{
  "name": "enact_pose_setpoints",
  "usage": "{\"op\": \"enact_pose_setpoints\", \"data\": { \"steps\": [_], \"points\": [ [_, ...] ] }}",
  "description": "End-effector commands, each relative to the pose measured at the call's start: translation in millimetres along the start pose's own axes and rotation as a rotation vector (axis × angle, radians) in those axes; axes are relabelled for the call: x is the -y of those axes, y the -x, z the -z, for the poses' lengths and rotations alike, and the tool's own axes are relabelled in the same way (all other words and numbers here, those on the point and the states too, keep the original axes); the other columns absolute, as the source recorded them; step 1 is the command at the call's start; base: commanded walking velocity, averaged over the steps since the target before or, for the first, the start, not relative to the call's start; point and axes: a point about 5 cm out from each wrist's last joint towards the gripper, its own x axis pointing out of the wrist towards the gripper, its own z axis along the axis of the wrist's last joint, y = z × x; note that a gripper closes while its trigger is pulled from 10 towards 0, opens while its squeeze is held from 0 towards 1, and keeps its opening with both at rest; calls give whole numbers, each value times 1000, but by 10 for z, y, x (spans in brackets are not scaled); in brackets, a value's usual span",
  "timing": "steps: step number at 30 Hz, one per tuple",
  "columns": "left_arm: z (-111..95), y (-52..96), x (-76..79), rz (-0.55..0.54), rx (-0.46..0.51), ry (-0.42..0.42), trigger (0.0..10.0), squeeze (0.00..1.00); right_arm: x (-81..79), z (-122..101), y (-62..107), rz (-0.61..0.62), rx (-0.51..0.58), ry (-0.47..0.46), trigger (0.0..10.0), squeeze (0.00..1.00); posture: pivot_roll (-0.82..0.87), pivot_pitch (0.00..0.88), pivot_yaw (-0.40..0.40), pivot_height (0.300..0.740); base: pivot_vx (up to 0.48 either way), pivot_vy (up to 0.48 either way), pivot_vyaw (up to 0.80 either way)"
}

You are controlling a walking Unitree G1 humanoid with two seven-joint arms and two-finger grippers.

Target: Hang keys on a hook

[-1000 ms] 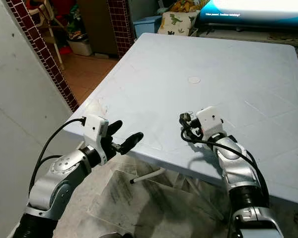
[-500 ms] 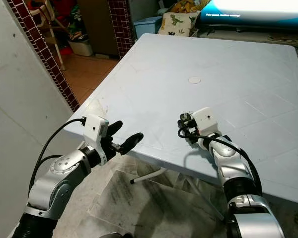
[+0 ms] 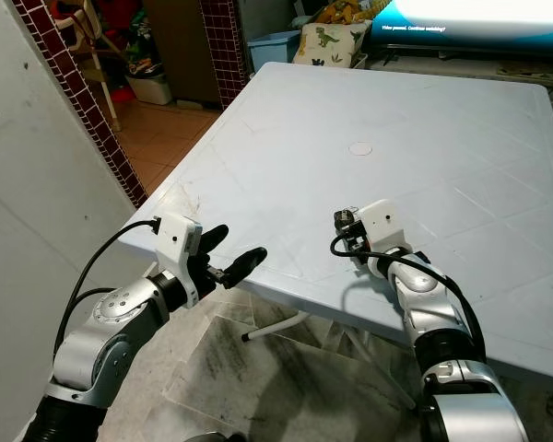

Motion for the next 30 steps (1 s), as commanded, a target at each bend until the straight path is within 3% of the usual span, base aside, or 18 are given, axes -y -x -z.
{"op": "enact_pose_setpoints", "data": {
  "steps": [1,24,27,30],
  "points": [
    [-41,5,-14,-2,4,-15,10000,0,-7,-17,-14,-1,11,-16,0,0,41,63,136,740,0,0,0],
    [-40,0,-16,-12,7,-20,10000,0,-49,-51,-46,7,19,-17,0,0,41,60,133,740,0,0,0],
    [-37,-2,-22,-18,6,-23,10000,0,-44,-99,-68,30,25,2,0,0,38,60,136,740,0,0,0],
    [-29,-12,-29,-28,5,-24,10000,0,-20,-296,-121,97,80,64,0,0,27,58,147,740,0,0,0]
  ]
}}
